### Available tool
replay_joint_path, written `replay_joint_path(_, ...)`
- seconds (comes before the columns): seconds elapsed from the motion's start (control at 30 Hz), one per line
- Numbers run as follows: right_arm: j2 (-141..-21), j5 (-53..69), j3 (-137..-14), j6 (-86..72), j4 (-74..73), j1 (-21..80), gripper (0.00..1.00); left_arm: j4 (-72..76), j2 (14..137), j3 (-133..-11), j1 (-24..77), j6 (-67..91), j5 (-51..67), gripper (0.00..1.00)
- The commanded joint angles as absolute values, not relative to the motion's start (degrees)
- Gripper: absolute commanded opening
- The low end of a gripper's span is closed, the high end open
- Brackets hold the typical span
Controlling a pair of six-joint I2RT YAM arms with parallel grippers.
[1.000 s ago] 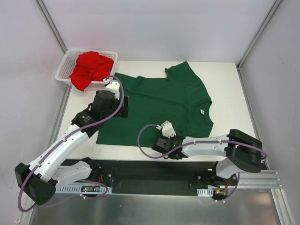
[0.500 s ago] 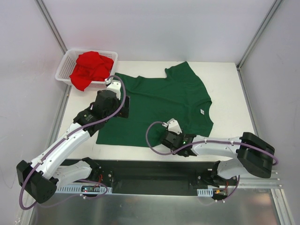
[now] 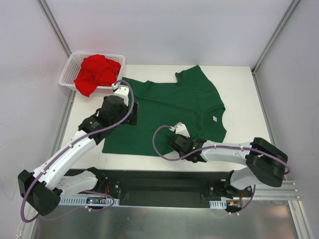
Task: Fold and stack the t-shirts
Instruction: Flatten out the tshirt
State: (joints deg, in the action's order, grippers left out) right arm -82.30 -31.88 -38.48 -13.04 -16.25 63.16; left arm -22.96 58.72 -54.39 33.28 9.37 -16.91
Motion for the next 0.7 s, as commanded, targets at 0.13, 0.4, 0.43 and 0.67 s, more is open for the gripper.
replay_joint_path(0.13, -85.5, -28.0, -40.0, -10.9, -13.9, 60.9, 0.44, -21.8, 58.3, -54.5, 32.5, 7.9, -17.8, 0.99)
replay_joint_path(0.4, -85.0, -29.4, -41.0, -10.8, -15.8, 60.6, 0.44, -21.8, 58.0, -53.9, 32.4, 7.9, -18.0, 0.99)
replay_joint_path(0.43, -85.3, -29.4, -41.0, -10.8, -15.8, 60.4, 0.42, -21.8, 58.1, -54.0, 32.3, 7.8, -17.9, 0.99)
replay_joint_path(0.67, -86.2, -28.4, -40.7, -11.8, -15.1, 60.4, 0.09, -21.8, 57.6, -53.9, 32.2, 7.7, -18.1, 0.99)
